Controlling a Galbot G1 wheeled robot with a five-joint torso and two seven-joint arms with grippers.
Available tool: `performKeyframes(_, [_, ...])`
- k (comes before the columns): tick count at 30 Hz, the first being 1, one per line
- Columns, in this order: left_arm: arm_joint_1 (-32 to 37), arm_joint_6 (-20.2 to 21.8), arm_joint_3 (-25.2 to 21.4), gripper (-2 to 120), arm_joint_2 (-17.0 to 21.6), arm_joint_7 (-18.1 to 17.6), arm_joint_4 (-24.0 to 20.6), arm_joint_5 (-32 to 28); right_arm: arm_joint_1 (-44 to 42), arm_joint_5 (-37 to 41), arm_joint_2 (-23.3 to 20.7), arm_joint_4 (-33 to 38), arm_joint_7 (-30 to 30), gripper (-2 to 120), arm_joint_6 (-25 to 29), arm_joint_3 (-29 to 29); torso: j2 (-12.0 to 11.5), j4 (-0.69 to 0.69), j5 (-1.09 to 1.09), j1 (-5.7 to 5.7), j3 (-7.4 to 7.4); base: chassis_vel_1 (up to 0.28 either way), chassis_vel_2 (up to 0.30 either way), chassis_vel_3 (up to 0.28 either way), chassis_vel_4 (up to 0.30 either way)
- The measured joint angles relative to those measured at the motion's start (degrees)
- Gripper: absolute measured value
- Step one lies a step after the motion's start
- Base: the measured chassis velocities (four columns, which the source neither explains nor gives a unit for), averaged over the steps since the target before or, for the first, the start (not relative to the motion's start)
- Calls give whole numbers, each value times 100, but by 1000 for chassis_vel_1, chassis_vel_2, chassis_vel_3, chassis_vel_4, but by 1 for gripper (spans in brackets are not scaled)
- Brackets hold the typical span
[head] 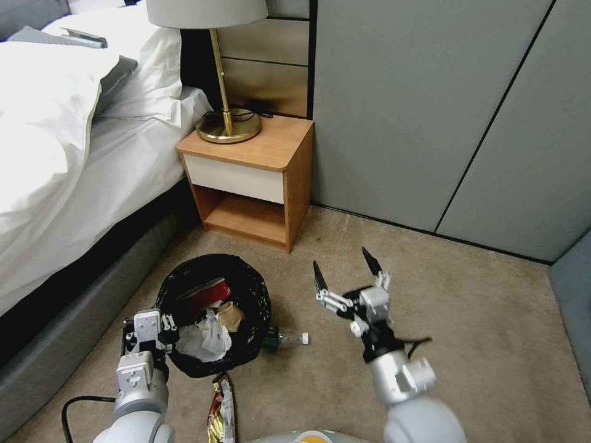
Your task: Pick up the trash bin, then pick up the garbage from the floor and place it into the trash bin.
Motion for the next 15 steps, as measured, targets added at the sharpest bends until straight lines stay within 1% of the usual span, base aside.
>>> performKeyframes(1, [8, 0, -7, 1, 3, 0, -27, -3, 294, 5, -188, -252, -255, 100, -252, -79, 0, -2, 1, 0, 0, 0, 0, 0, 0])
performKeyframes(2, [16, 0, -11, 1, 6, 0, -45, -5, 544, 8, -347, -491, -361, 100, -408, -188, 0, -1, 0, 0, 0, 0, 0, 0, 0])
performKeyframes(3, [16, 0, -11, 1, 6, 0, -45, -5, 544, 8, -347, -491, -361, 100, -408, -188, 0, -1, 0, 0, 0, 0, 0, 0, 0])
performKeyframes(5, [33, 0, -20, 1, 0, 0, -62, -5, 1012, 22, -654, -948, -457, 100, -499, -471, 0, -1, 1, 0, 1, 0, 0, 0, 0])
performKeyframes(7, [39, 0, -20, 1, -7, 0, -66, -5, 1143, 6, -740, -1082, -528, 100, -512, -553, 0, 0, 0, 1, 1, 0, 0, 0, 0])
performKeyframes(8, [53, 0, -20, 1, -21, 0, -82, -2, 1408, -71, -882, -1382, -734, 100, -475, -738, 0, -1, -1, 0, 1, 0, 0, 0, 0])
performKeyframes(9, [57, 0, -17, 1, -26, 0, -91, 1, 1579, -170, -937, -1624, -955, 100, -404, -854, 0, -2, -1, 0, 1, 0, 0, 0, 0])
performKeyframes(11, [56, 0, -1, 1, -30, -1, -102, 9, 1852, -479, -869, -2161, -1478, 100, -165, -946, 0, -2, 1, 0, 1, 0, 0, 0, 0])
performKeyframes(12, [56, 0, -1, 1, -30, -1, -102, 9, 1852, -479, -869, -2161, -1478, 100, -165, -946, 0, -2, 1, 0, 1, 0, 0, 0, 0])
performKeyframes(15, [68, 0, 34, 1, -42, 0, -109, 41, 2205, -1115, -644, -3029, -2335, 100, 314, -1077, 0, -1, 1, 0, 1, 0, 0, 0, 0])
